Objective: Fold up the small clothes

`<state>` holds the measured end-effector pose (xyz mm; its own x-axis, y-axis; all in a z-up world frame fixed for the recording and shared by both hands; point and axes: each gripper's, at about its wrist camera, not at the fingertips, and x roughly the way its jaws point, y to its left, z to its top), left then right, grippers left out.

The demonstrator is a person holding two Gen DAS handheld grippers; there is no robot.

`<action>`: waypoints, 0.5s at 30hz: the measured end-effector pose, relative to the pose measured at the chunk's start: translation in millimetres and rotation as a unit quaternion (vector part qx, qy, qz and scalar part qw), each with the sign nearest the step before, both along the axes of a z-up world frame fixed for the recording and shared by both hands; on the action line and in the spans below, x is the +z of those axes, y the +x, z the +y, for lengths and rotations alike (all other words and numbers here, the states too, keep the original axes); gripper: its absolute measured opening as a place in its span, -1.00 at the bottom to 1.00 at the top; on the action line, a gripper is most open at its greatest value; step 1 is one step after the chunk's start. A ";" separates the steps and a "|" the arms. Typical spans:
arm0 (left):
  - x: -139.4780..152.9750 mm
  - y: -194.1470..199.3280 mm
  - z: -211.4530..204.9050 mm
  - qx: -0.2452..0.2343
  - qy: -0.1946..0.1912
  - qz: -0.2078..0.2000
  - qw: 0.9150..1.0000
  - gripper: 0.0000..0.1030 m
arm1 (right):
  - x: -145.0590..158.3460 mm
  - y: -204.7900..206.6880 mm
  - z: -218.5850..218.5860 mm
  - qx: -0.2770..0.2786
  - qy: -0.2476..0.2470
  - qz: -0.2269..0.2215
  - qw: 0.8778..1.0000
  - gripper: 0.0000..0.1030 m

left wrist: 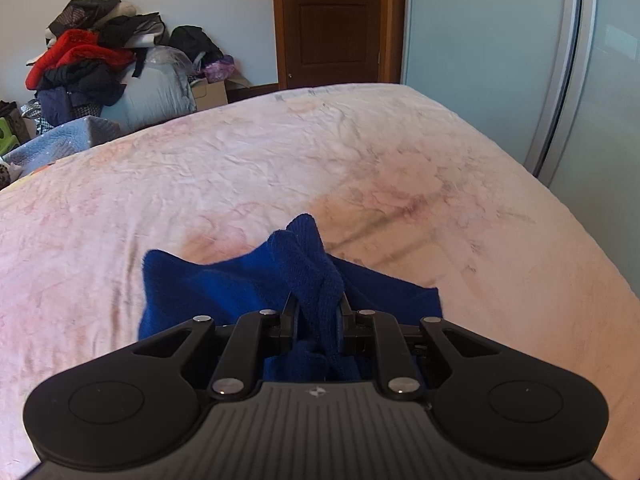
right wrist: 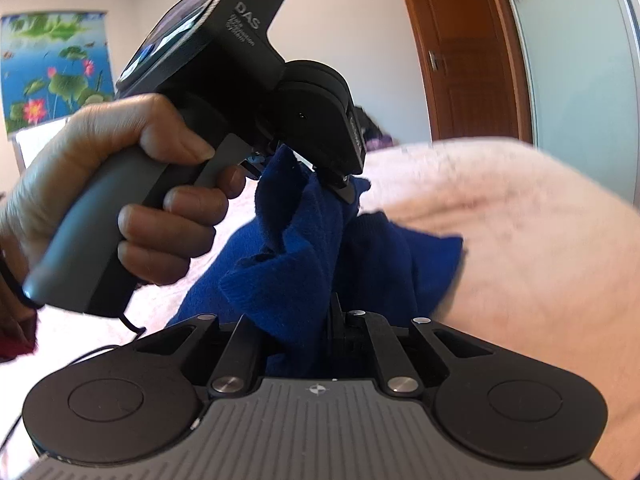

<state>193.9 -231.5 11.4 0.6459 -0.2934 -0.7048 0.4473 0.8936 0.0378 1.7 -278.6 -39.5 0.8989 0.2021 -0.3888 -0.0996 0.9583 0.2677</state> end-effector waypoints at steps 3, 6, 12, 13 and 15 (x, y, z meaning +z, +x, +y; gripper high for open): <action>-8.6 -4.1 -10.8 -0.009 0.014 -0.001 1.000 -0.69 | -9.4 4.3 -11.4 0.001 0.041 0.024 0.999 -0.78; -13.1 -5.2 -17.5 -0.014 0.020 -0.001 1.000 -0.66 | -16.3 6.7 -20.2 -0.001 0.072 0.040 0.997 -0.76; -15.9 -6.5 -23.1 -0.016 0.025 -0.001 1.000 -0.65 | -17.3 9.1 -17.1 -0.001 0.067 0.044 0.997 -0.67; -16.1 -6.7 -23.6 -0.016 0.026 0.000 1.000 -0.64 | -17.4 9.3 -16.4 -0.002 0.067 0.044 0.997 -0.61; -15.7 -6.8 -23.9 -0.016 0.025 0.002 1.000 -0.63 | -17.7 9.3 -15.6 -0.003 0.068 0.046 0.997 -0.53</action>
